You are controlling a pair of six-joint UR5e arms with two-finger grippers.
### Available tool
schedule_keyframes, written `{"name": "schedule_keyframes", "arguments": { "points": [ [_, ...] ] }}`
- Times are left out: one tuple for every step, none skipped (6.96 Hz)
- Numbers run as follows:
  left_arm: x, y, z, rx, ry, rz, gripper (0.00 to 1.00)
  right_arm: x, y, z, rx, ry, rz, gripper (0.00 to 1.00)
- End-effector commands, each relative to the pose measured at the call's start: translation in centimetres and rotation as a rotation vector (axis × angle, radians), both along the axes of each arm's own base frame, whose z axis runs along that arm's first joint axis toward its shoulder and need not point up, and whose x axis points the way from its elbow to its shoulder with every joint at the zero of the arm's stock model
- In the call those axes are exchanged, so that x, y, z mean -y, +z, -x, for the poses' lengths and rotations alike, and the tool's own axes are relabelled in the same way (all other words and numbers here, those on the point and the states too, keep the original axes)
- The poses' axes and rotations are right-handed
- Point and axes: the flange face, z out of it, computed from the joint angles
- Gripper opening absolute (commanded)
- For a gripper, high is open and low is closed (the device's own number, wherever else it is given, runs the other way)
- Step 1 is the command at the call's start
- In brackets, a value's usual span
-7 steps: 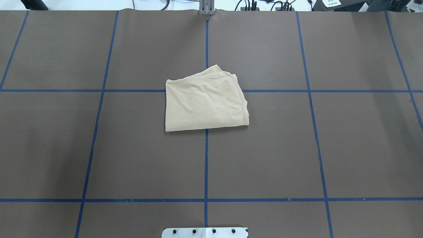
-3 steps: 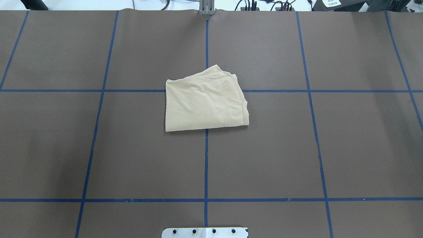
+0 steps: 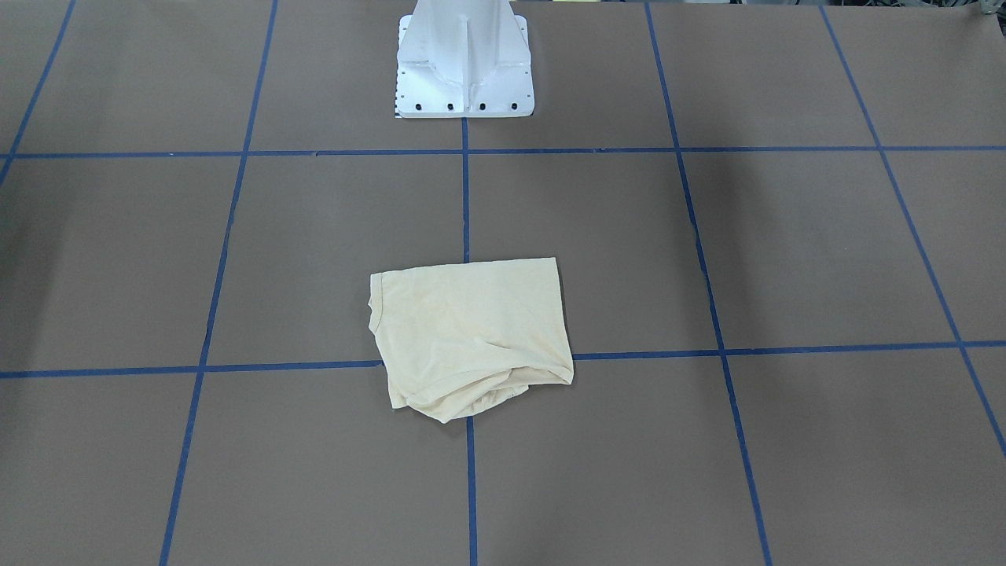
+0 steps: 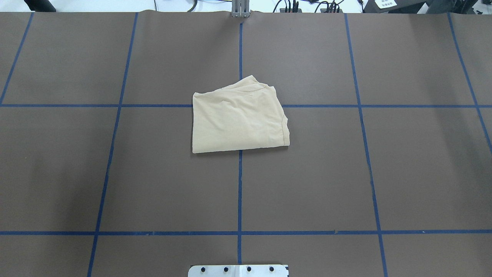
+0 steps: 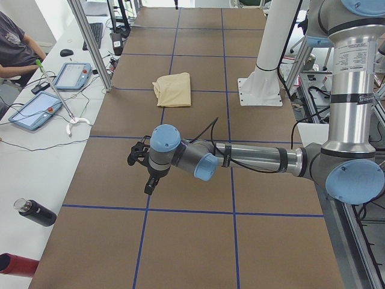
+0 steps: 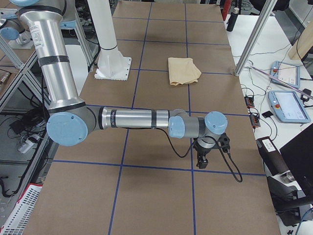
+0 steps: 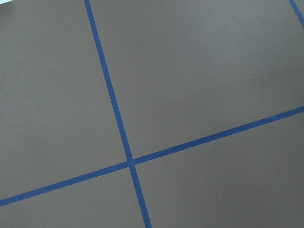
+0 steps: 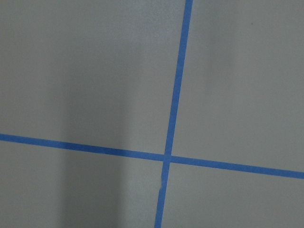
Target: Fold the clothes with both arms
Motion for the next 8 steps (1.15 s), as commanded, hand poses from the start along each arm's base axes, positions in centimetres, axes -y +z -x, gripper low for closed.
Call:
{"name": "schedule_keyframes", "arguments": {
  "points": [
    [0.1, -0.2, -0.1, 0.000, 0.001, -0.004, 1.00, -0.4, 0.7, -0.1, -0.017, 0.000, 0.010, 1.00],
    [0.1, -0.3, -0.1, -0.006, 0.005, -0.007, 1.00, -1.0, 1.5, -0.1, -0.021, -0.003, 0.021, 1.00],
    [0.1, -0.3, -0.1, -0.006, 0.005, -0.007, 1.00, -1.3, 1.8, -0.2, -0.020, -0.001, 0.024, 1.00],
    [0.1, -0.3, -0.1, -0.006, 0.005, -0.007, 1.00, -1.2, 1.6, -0.2, -0.015, -0.001, 0.020, 1.00],
    [0.1, -0.3, -0.1, -0.005, 0.004, -0.007, 1.00, -1.3, 1.6, -0.1, -0.012, -0.001, 0.021, 1.00],
    [0.1, -0.2, -0.1, -0.002, 0.003, -0.005, 1.00, -1.3, 1.7, -0.1, -0.012, -0.001, 0.023, 1.00],
    [0.1, -0.3, -0.1, -0.008, 0.006, -0.006, 1.00, -1.3, 1.8, -0.2, -0.014, 0.000, 0.024, 1.00],
    [0.1, -0.3, -0.1, -0.009, 0.006, -0.006, 1.00, -1.2, 1.8, -0.1, -0.014, 0.000, 0.026, 1.00]
  ]
}}
